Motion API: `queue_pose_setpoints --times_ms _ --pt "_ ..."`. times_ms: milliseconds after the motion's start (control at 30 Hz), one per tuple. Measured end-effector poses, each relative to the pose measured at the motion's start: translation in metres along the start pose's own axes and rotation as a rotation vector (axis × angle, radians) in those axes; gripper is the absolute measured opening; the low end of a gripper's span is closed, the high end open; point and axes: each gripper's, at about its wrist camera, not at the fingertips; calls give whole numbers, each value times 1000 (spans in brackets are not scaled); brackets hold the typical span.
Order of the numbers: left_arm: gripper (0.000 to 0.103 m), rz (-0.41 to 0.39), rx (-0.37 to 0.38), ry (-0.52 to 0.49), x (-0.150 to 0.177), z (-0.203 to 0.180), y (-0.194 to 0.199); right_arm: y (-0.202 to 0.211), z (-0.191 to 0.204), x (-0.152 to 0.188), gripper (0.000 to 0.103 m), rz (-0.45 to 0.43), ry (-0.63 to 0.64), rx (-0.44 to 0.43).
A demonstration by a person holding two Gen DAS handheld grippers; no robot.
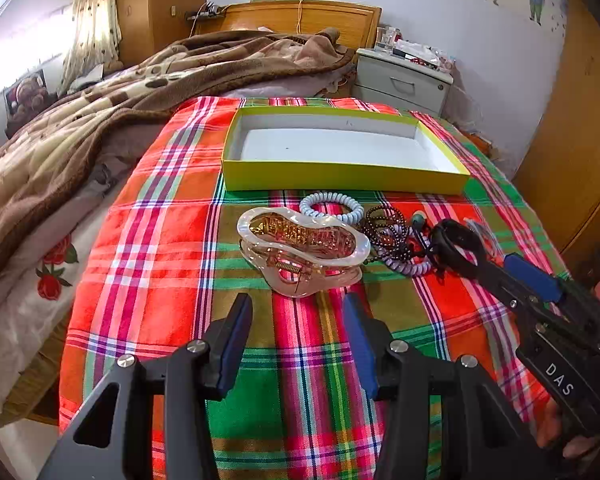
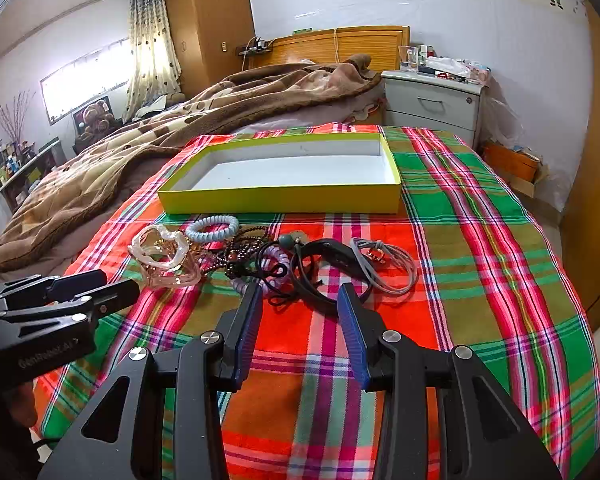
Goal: Organize jewelry
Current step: 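Grasp the clear claw hair clip with the left gripper while the right grasps the black watch band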
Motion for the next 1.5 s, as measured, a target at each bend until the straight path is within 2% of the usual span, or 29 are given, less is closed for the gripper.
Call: queue_pose_setpoints --times_ms 67,200,367,433,500,567,667,767,867,967,1133,1167,1200,1233,1367,1500 --pt "49 2 3 -4 -1 2 -1 0 -3 -1 40 -5 -5 -4" --pt "49 24 62 36 -4 12 -3 -3 -11 -4 40 8 -3 -26" --pt "49 59 141 79 -11 23 -7 -13 -12 -6 40 42 39 -144" --pt "49 76 142 74 -13 24 -10 -20 -15 -8 40 61 62 -202" --pt "49 92 160 96 -15 27 -12 -23 -13 -9 40 69 104 -209" --pt "49 115 190 136 -17 32 -16 -27 -10 -11 40 78 167 -254" --pt "49 97 123 123 -20 32 -16 -39 -13 -14 40 119 192 -312" --pt "49 122 167 170 -24 35 -21 -50 -15 -13 40 149 217 -289" --pt "49 115 155 186 -28 35 -22 -61 -20 -12 40 180 219 -301" --pt "49 166 191 248 -32 38 -35 -66 -20 -9 40 202 241 -281" --pt "49 175 148 290 -35 40 -43 -63 -17 -8 39 195 259 -286" --pt "49 181 135 292 -35 40 -46 -63 -17 -8 36 194 264 -284" --pt "49 183 126 289 -34 40 -46 -62 -16 -8 24 193 267 -281" --pt "49 183 121 284 -34 40 -47 -61 -16 -7 19 192 269 -275" --pt "49 218 84 250 -32 38 -54 -55 -13 -7 13 178 267 -267" --pt "50 202 7 171 -36 38 -51 -48 -12 -6 10 166 254 -266"
Point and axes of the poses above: each gripper's, at about its wrist camera, not at the fingertips, and y roughly against the way its jaws point, z to its left, x to its underside, and after that the axes turned 9 degrees about -z, right-handed
